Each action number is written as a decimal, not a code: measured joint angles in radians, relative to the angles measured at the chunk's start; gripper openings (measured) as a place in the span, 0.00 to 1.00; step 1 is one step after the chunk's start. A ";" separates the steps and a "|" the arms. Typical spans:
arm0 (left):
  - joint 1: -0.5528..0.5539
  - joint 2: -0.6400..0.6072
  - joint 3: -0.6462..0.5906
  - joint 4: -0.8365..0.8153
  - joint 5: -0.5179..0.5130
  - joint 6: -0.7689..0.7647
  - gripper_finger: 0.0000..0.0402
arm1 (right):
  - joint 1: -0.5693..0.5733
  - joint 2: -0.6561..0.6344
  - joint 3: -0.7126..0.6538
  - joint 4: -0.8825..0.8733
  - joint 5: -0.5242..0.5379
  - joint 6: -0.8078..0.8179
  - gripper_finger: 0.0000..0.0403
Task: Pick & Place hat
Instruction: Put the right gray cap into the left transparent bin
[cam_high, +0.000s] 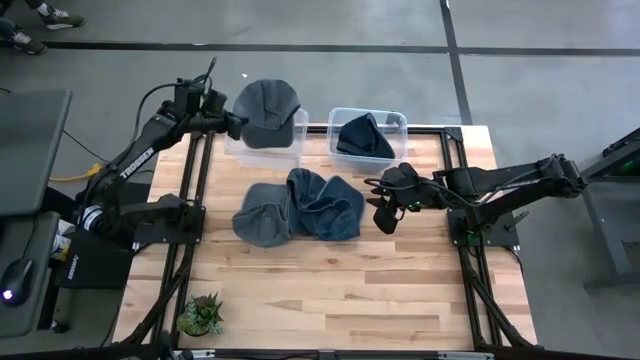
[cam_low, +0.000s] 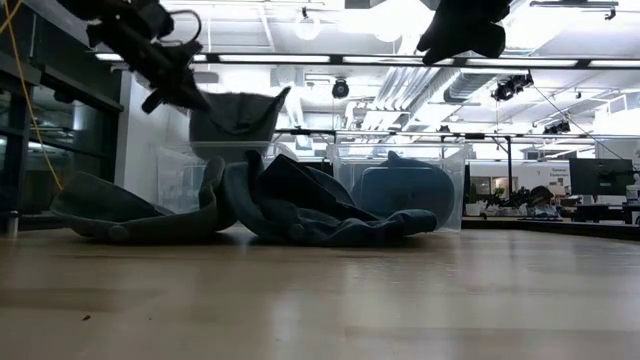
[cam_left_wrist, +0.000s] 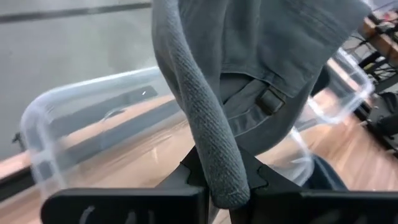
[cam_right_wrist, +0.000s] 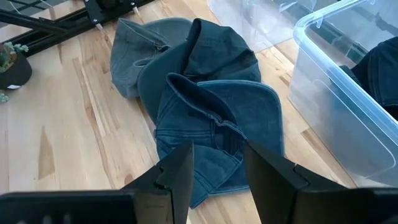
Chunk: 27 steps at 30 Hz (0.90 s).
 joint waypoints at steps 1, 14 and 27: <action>0.010 0.006 -0.007 0.002 0.005 0.000 0.04 | 0.000 0.000 0.000 0.000 0.000 0.003 0.33; 0.020 0.118 -0.013 0.015 0.001 0.026 0.04 | 0.000 0.000 0.000 0.000 -0.002 0.011 0.33; 0.020 0.187 -0.013 -0.023 -0.003 0.018 0.21 | 0.000 0.000 0.000 -0.001 -0.011 0.022 0.33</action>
